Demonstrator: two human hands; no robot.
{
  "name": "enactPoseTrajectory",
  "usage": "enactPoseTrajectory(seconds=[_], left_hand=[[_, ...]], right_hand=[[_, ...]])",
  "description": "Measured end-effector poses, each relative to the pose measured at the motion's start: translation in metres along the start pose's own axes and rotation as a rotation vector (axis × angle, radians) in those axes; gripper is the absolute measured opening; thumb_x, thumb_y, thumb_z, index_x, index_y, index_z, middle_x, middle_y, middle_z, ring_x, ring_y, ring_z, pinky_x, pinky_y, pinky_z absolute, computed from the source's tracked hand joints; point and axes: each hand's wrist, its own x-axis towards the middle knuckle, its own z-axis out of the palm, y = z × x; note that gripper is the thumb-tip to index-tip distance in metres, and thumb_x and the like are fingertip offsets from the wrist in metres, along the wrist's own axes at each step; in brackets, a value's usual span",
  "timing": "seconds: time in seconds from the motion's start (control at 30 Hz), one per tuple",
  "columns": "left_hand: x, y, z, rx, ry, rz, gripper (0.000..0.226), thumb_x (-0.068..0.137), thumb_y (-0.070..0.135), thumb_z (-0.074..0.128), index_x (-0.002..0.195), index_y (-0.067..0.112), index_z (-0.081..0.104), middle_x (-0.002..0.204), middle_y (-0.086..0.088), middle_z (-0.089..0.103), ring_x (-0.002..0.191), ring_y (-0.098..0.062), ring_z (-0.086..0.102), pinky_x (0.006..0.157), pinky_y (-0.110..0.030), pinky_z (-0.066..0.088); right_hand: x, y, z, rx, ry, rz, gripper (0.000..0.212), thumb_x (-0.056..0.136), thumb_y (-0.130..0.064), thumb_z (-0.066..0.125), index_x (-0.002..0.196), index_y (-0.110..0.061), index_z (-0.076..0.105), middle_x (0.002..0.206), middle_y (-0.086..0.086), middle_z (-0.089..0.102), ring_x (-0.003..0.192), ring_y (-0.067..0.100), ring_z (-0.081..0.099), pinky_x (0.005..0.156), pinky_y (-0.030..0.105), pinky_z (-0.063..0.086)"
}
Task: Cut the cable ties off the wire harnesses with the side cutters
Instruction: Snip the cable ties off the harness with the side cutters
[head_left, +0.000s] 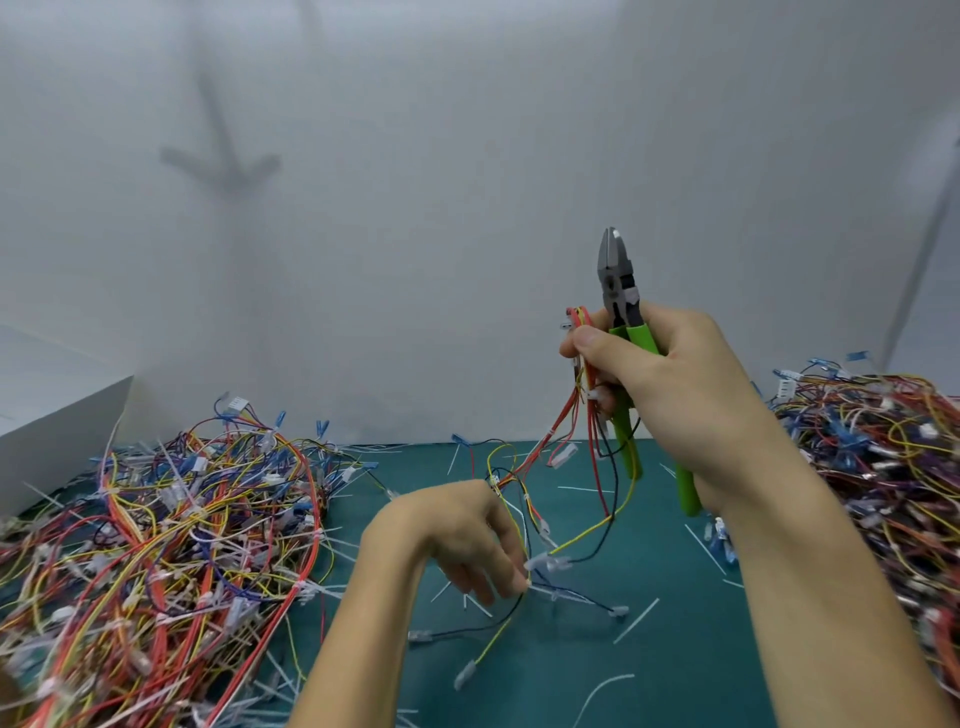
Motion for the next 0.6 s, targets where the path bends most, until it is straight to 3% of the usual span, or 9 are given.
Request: enactPoseTrajectory(seconds=[0.2,0.3,0.5,0.6], left_hand=[[0.0,0.004,0.004,-0.063,0.017,0.093,0.005,0.082,0.025,0.078,0.082,0.025,0.073,0.077,0.01,0.074,0.073,-0.007,0.071,0.064,-0.014,0.051],[0.003,0.01,0.007,-0.084,0.045,0.136,0.009,0.084,0.022,0.077,0.087,0.018,0.07,0.079,0.001,0.075,0.069,-0.005,0.068,0.067,-0.018,0.053],[-0.002,0.016,0.009,-0.312,0.094,0.203,0.033,0.087,0.013,0.073,0.101,0.012,0.044,0.074,-0.006,0.073,0.069,-0.021,0.071,0.062,-0.026,0.056],[-0.007,0.014,0.001,-0.361,0.245,0.211,0.016,0.09,0.005,0.065,0.094,0.009,0.051,0.072,-0.009,0.071,0.067,-0.022,0.07,0.058,-0.024,0.054]], right_hand=[[0.001,0.0,0.0,0.001,0.012,0.015,0.023,0.094,-0.019,0.062,0.072,-0.02,0.068,0.054,-0.016,0.057,0.052,0.003,0.052,0.052,0.012,0.045],[0.0,0.0,-0.001,0.009,0.022,0.01,0.024,0.094,-0.02,0.062,0.071,-0.021,0.068,0.056,-0.013,0.055,0.056,0.007,0.051,0.052,0.013,0.045],[0.0,0.0,-0.002,-0.01,0.034,0.016,0.023,0.094,-0.022,0.062,0.072,-0.02,0.068,0.059,-0.01,0.054,0.06,0.01,0.053,0.053,0.013,0.046],[0.0,0.001,-0.004,-0.037,0.04,0.036,0.023,0.093,-0.024,0.062,0.071,-0.019,0.067,0.056,-0.013,0.055,0.054,0.006,0.054,0.057,0.024,0.049]])
